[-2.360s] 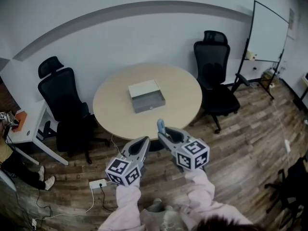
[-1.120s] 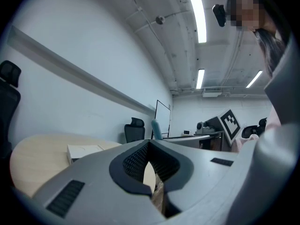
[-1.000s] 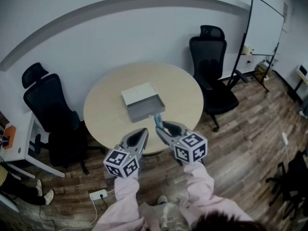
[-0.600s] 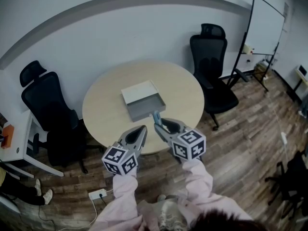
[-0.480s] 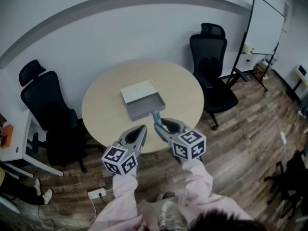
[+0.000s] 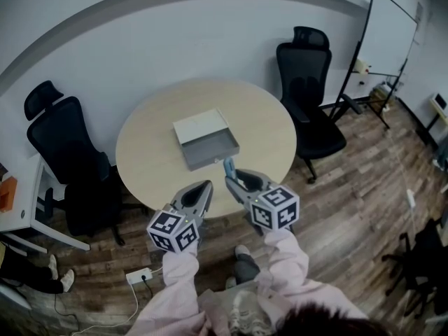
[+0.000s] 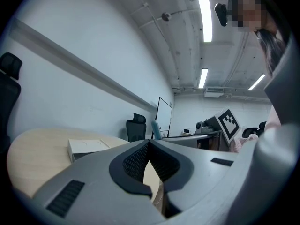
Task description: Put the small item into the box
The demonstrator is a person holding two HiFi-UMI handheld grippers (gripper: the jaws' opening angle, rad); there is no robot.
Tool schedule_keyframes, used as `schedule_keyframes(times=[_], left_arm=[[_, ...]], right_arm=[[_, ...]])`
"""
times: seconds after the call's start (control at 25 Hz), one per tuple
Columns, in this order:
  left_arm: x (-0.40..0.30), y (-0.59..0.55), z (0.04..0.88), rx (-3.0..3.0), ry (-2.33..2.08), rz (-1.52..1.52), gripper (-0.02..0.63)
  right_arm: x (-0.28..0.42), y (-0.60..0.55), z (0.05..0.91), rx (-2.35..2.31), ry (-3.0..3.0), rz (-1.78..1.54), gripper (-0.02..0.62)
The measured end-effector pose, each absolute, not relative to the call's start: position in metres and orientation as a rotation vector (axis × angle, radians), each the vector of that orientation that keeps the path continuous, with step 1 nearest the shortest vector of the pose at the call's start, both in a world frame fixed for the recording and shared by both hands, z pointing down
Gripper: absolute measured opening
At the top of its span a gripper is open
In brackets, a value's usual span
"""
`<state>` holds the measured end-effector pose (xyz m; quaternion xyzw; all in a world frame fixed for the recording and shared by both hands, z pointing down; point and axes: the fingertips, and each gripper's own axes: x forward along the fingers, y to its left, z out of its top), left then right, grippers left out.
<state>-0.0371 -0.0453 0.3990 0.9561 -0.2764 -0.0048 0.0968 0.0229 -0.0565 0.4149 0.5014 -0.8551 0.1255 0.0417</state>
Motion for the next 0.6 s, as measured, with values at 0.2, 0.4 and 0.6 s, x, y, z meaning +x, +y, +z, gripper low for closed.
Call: schedule_keyframes(times=[0.2, 0.4, 0.6], left_arm=[[-0.033, -0.064, 0.403, 2.818, -0.838, -0.005, 0.009], [-0.027, -0.089, 0.405, 2.8, -0.856, -0.013, 0.009], [-0.022, -0.115, 0.409, 2.784, -0.868, -0.008, 0.009]], right_arm=[[0.029, -0.075, 0.417, 1.519, -2.627, 0.401, 0.129], [0.035, -0.102, 0.42, 1.499, -2.626, 0.408, 0.129], [0.042, -0.13, 0.422, 1.481, -2.619, 0.417, 0.129]])
